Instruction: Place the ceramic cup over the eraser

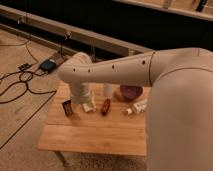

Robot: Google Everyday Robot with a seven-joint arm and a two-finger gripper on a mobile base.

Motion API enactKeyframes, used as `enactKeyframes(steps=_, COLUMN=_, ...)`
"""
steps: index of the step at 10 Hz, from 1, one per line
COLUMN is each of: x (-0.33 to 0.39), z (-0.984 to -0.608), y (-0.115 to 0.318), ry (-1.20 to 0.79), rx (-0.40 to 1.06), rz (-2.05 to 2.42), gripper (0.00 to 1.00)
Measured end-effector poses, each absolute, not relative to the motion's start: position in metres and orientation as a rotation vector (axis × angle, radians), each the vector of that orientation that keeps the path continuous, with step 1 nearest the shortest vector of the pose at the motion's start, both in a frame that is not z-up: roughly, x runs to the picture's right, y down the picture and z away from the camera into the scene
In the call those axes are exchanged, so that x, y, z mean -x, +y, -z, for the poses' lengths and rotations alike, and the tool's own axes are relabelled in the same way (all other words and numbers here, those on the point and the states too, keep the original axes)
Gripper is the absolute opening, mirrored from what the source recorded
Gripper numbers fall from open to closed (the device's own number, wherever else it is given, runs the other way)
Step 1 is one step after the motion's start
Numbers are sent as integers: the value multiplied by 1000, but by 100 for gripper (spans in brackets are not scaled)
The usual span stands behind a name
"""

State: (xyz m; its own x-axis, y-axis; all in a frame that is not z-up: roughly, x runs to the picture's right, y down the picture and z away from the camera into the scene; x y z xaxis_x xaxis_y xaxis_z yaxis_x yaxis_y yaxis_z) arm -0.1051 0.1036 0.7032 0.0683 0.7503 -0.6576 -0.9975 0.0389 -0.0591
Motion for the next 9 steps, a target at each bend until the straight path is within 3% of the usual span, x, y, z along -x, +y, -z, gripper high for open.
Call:
enactKeyframes(steps=7, x=105, z=-703, y=103, ry=526, rx=592, rz=-1440, gripper=65)
enactKeyframes(steps=9, x=91, z=-723, y=99, ry=528, rx=595, rz=-1454, gripper=65)
